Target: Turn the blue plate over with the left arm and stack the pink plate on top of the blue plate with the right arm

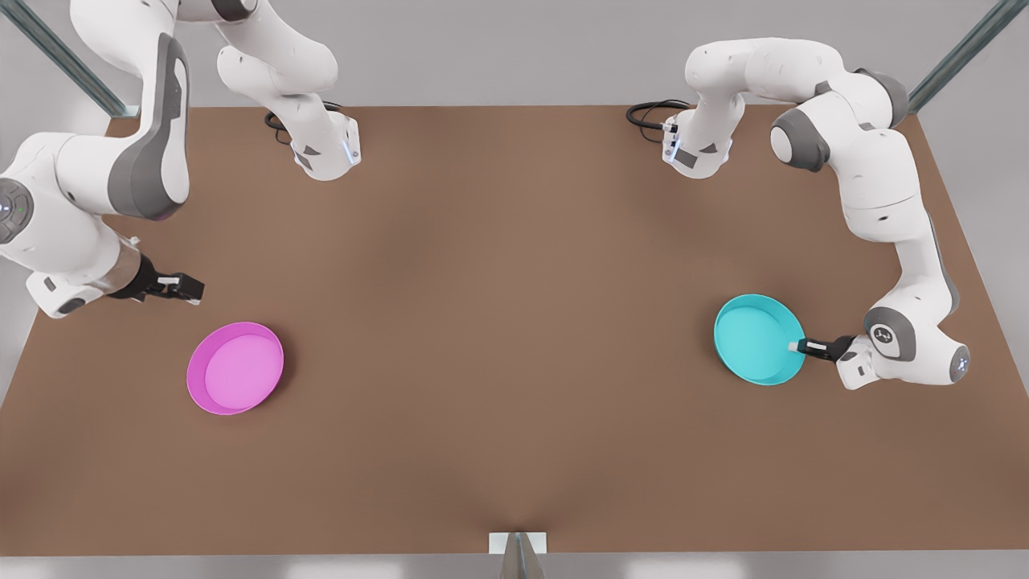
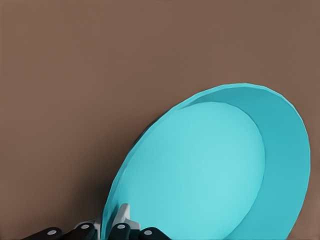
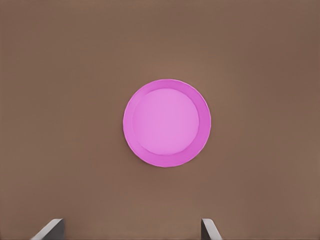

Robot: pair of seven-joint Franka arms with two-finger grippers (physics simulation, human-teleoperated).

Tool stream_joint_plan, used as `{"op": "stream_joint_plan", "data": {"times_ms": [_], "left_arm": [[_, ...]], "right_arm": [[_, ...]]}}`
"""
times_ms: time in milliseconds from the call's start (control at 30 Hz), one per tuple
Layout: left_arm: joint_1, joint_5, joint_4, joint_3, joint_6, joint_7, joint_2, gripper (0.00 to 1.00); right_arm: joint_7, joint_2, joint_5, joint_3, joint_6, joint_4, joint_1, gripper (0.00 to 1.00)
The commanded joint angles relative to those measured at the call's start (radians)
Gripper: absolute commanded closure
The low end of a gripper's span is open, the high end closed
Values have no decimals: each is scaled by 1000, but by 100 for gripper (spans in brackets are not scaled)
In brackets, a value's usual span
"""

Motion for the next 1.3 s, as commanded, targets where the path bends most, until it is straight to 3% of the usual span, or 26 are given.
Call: {"op": "stream_joint_plan", "data": {"times_ms": [0,367,667,1000,1267], "left_arm": [[0,-8,0,0,-1,0,0,75],[-100,10,43,5,-132,-147,-86,77],[-498,168,54,5,-173,-852,-290,77],[-926,435,149,3,-67,-1574,-247,77],[-1088,792,186,3,-52,-1777,-236,77]], "right_arm": [[0,0,0,0,-2,0,1,0],[-29,64,2,-5,-29,63,-1,0],[-34,67,0,-6,-19,63,-5,0],[-57,77,0,-6,8,66,-8,0],[-54,72,2,-6,3,58,-10,0]]}}
